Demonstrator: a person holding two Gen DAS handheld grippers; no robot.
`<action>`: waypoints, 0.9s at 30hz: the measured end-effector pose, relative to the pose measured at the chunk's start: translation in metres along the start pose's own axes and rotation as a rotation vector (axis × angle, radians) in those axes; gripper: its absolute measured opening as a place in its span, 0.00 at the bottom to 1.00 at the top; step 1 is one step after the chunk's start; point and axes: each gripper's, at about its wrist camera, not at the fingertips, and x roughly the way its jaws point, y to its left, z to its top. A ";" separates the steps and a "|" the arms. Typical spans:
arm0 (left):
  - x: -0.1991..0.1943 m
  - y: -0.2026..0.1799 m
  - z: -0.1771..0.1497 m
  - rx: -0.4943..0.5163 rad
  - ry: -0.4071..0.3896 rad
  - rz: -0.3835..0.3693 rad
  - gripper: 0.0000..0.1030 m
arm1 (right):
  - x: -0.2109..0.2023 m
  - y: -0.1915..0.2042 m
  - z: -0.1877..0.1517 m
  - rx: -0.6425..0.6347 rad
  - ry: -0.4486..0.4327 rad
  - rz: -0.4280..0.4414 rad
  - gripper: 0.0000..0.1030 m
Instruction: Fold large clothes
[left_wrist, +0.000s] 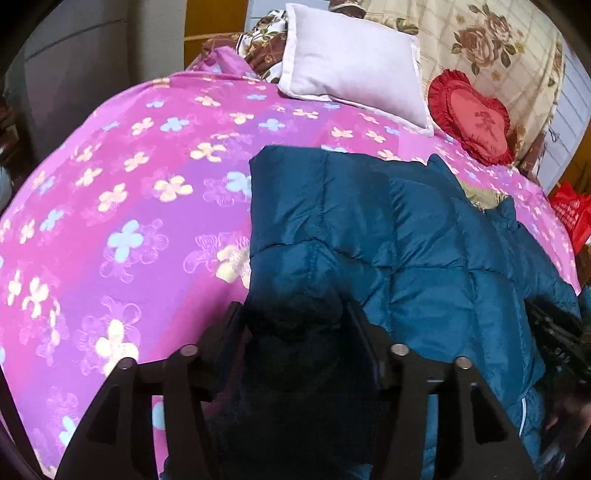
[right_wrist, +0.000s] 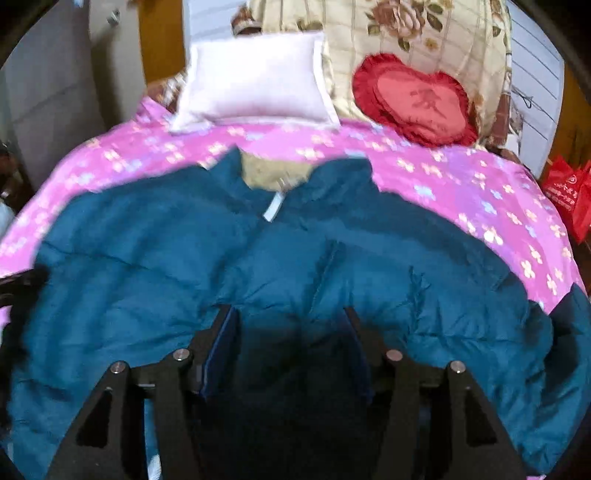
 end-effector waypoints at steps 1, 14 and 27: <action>0.001 0.002 0.000 -0.012 0.006 -0.008 0.39 | 0.003 -0.001 -0.001 0.008 -0.004 -0.001 0.59; -0.001 -0.005 -0.004 0.020 -0.025 0.042 0.40 | -0.061 -0.075 -0.034 0.089 -0.021 -0.109 0.60; -0.011 -0.007 -0.004 0.030 -0.060 0.075 0.40 | -0.062 -0.095 -0.069 0.169 0.013 -0.087 0.61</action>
